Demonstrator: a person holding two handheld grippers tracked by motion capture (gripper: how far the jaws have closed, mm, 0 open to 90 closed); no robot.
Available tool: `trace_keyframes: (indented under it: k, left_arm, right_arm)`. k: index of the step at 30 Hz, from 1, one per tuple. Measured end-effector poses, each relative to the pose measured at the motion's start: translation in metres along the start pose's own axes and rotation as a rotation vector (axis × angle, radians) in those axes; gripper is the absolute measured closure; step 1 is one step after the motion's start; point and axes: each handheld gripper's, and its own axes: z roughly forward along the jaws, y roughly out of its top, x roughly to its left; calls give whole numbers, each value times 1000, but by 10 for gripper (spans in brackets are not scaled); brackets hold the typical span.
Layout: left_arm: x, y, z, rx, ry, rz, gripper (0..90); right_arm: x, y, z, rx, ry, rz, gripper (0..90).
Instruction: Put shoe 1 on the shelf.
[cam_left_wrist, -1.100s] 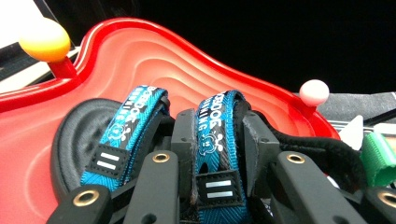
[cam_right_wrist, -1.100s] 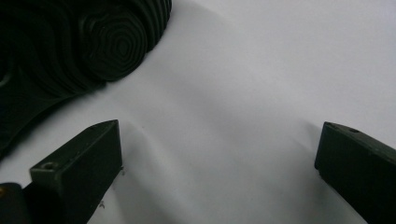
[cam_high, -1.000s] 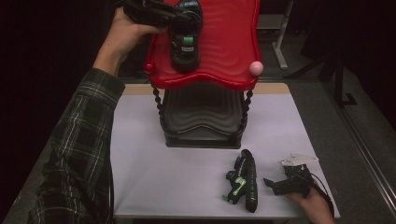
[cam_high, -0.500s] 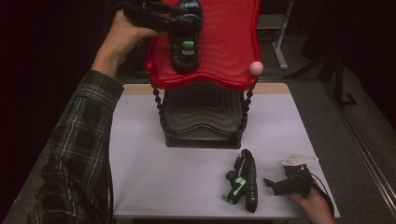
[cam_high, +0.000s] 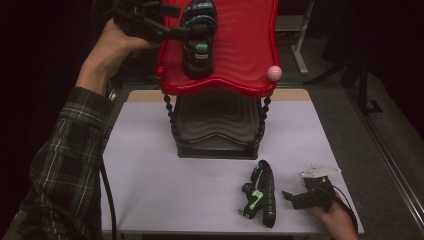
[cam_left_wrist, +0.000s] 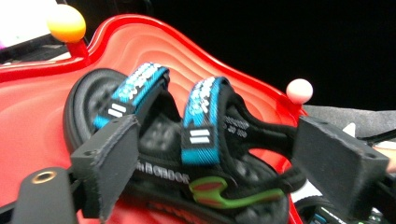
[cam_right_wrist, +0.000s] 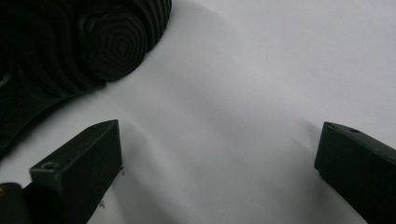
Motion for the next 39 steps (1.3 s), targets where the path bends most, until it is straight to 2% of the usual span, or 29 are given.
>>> trace_keyframes:
  k: [2, 4, 6, 14, 20, 23, 27, 31, 39]
  left_arm:
    - [-5, -2, -7, 11, 13, 2, 84]
    - [-10, -4, -14, 17, 37, -3, 14]
    - [-15, -7, -21, 17, 51, -4, 0]
    - [-44, -29, -48, 70, 87, 4, 0]
    - [-60, -47, -57, 103, 101, 2, 0]
    - [-69, -61, -62, 125, 113, -7, 0]
    - [-78, -78, -67, 130, 118, -19, 0]
    - [-88, -102, -72, 123, 128, -43, 0]
    - [-102, -152, -76, 162, 167, -96, 0]
  right_arm:
    - [0, 0, 0, 0, 0, 0, 2]
    - [0, 0, 0, 0, -1, 0, 2]
    - [0, 0, 0, 0, 0, 0, 2]
    - [0, 0, 0, 1, -1, 1, 1]
    - [0, 0, 0, 3, 0, 0, 1]
    - [0, 0, 0, 3, 0, 0, 1]
    - [0, 1, 0, 4, 1, 1, 1]
    - [0, 1, 0, 5, -2, -1, 1]
    - [0, 1, 0, 4, -1, -2, 1]
